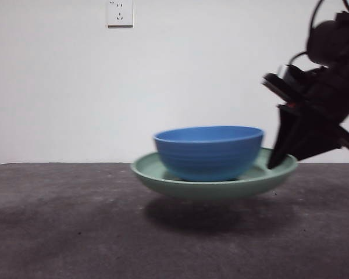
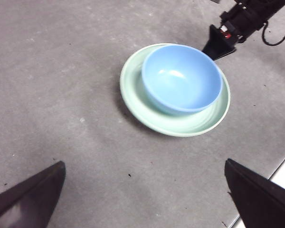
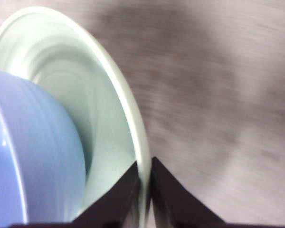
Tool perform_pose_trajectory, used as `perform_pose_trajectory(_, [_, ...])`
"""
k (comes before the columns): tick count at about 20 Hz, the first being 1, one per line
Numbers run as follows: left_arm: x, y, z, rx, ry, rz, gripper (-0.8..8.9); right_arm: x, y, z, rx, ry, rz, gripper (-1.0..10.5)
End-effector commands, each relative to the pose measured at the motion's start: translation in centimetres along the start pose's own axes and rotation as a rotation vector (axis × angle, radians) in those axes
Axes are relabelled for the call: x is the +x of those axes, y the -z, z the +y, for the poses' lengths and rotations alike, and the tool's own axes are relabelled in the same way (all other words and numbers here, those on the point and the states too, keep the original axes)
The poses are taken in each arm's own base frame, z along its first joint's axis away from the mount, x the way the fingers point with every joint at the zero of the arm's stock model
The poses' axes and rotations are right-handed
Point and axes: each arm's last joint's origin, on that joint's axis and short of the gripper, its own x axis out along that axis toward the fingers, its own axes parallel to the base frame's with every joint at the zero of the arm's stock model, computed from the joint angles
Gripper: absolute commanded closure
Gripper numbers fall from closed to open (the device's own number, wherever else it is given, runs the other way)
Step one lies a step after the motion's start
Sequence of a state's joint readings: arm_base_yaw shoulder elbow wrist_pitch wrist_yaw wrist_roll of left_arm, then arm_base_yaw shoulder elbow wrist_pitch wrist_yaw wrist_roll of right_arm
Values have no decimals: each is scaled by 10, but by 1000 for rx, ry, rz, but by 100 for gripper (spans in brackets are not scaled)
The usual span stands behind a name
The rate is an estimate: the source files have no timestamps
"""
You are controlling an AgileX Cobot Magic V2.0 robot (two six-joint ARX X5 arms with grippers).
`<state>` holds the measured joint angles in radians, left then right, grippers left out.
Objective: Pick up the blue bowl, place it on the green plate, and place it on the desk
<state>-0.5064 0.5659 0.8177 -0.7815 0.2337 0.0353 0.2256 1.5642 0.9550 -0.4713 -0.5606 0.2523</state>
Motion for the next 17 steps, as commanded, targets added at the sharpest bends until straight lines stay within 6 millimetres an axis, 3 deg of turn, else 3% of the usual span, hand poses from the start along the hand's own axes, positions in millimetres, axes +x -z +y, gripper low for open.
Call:
perform_pose_trajectory(1, [-2,-3,-1,5,3,-19,138,12,-3,14,22,-17,-3,940])
perform_pose_trajectory(8, [-2,-4,-1,6,3,-24,138,68,4,26,8,-44,72,940])
perform_pose_trajectory(17, [-2,-4,-1,7,3,-26,138,74,4,25,22,-8,61,927])
